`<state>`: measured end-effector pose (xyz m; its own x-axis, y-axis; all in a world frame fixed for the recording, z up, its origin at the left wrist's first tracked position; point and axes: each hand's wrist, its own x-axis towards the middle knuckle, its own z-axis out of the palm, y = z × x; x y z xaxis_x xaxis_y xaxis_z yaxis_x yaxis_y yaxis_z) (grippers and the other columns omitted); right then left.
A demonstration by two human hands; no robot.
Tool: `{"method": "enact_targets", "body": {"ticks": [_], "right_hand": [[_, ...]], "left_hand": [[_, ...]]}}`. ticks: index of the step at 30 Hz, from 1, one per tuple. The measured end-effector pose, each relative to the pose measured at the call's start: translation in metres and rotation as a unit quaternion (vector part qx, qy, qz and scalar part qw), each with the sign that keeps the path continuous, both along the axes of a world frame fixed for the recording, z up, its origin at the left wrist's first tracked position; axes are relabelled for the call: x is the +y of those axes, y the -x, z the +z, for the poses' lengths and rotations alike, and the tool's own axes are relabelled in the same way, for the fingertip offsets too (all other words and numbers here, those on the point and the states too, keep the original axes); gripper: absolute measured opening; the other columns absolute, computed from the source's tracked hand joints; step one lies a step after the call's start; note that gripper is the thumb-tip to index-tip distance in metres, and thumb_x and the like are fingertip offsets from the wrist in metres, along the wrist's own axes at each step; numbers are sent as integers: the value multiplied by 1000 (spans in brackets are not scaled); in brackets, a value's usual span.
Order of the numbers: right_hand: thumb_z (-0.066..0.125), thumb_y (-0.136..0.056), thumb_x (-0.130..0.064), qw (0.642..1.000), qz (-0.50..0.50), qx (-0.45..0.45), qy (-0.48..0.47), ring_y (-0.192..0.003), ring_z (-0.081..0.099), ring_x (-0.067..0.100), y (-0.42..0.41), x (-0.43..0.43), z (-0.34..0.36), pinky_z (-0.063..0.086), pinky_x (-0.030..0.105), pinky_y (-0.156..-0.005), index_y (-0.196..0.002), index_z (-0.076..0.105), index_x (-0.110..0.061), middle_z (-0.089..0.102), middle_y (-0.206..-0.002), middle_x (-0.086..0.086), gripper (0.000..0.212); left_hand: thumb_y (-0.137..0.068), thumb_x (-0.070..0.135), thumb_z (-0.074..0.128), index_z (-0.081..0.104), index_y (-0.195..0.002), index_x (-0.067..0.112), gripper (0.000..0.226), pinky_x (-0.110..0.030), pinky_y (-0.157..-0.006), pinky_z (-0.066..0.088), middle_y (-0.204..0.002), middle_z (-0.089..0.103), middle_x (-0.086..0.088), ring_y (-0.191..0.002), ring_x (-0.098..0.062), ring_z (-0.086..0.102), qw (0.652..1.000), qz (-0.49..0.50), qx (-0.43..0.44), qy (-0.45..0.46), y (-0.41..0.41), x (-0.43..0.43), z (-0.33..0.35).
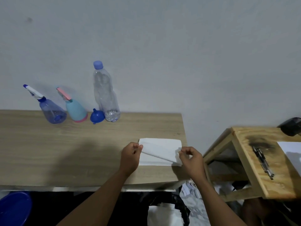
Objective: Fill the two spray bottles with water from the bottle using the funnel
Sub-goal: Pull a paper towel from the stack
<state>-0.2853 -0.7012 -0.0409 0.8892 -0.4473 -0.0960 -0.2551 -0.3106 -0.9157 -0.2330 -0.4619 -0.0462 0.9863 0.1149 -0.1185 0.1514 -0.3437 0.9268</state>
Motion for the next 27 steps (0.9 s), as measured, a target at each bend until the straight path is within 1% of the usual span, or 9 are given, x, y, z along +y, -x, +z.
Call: {"method": "enact_targets", "body": {"ticks": [4, 7, 9, 12, 16, 19, 22, 24, 27], "right_hand": [[83, -78, -36, 999, -1, 34, 7, -95, 61, 14, 0, 1, 8, 52, 37, -87, -102, 59, -21, 64, -99, -10, 37], [86, -75, -32, 996, 51, 72, -2, -103, 57, 9, 1, -1, 4, 49, 32, -92, -120, 54, -26, 60, -107, -11, 55], [82, -80, -20, 997, 58, 56, -10, -98, 61, 5, -2, -3, -1, 51, 35, -93, -122, 58, -26, 63, -100, -10, 48], [72, -88, -7, 998, 45, 14, -28, -74, 61, -2, -8, -4, 0, 47, 27, -80, -116, 58, -26, 64, -83, 1, 37], [68, -90, -4, 998, 28, 6, -50, -72, 59, 12, -18, -3, 2, 47, 25, -73, -111, 56, -19, 63, -84, 13, 29], [66, -90, 1, 999, 21, -5, -39, -73, 56, 15, -21, -3, -1, 47, 25, -72, -96, 57, -17, 57, -81, 3, 20], [63, -91, 2, 999, 31, -1, -36, -75, 60, 13, -21, -5, -4, 48, 23, -73, -84, 66, -14, 67, -83, -2, 17], [63, -92, 1, 998, 36, 15, -44, -69, 60, 3, -21, -6, -3, 47, 19, -69, -86, 72, -14, 70, -82, -5, 18], [68, -89, -1, 997, 43, 17, -57, -47, 44, 0, -23, -9, 0, 40, 12, -54, -97, 74, -15, 57, -68, -10, 17]], "left_hand": [[-98, 21, 59, 60, -89, 4, 19, -21, -52, 43, -61, 61, -9, -49, -7, 53, 999, 9, 11, 39, -3, -4, 7], [-99, 21, 57, 60, -94, 4, 17, -23, -57, 44, -62, 61, -8, -51, -7, 53, 998, 15, 3, 53, -9, -5, 7], [-98, 21, 59, 61, -96, 6, 16, -24, -62, 47, -69, 65, -4, -58, -8, 58, 998, 25, -4, 52, -14, -4, 7], [-95, 25, 63, 61, -97, 14, 12, -33, -70, 51, -80, 69, -5, -71, -20, 64, 999, 31, -3, 37, -22, -2, 5], [-94, 24, 64, 55, -97, 17, 12, -34, -72, 46, -88, 63, -6, -72, -20, 56, 999, 22, -11, 29, -24, 0, 8], [-80, 22, 69, 54, -87, 16, 17, -35, -65, 43, -73, 60, -9, -63, -19, 52, 998, -48, -2, 35, -21, 0, 10], [-70, 21, 72, 68, -86, 23, 17, -36, -81, 54, -85, 73, 7, -82, -14, 69, 994, -109, -4, -3, -20, 1, 4], [-68, 23, 74, 72, -96, 28, 28, -40, -89, 56, -96, 75, 8, -92, -14, 71, 993, -119, -4, -7, -23, 2, 2], [-67, 33, 76, 67, -110, 38, 44, -47, -86, 57, -97, 75, -5, -90, -26, 70, 991, -135, 0, -10, -31, 5, 0]]}}
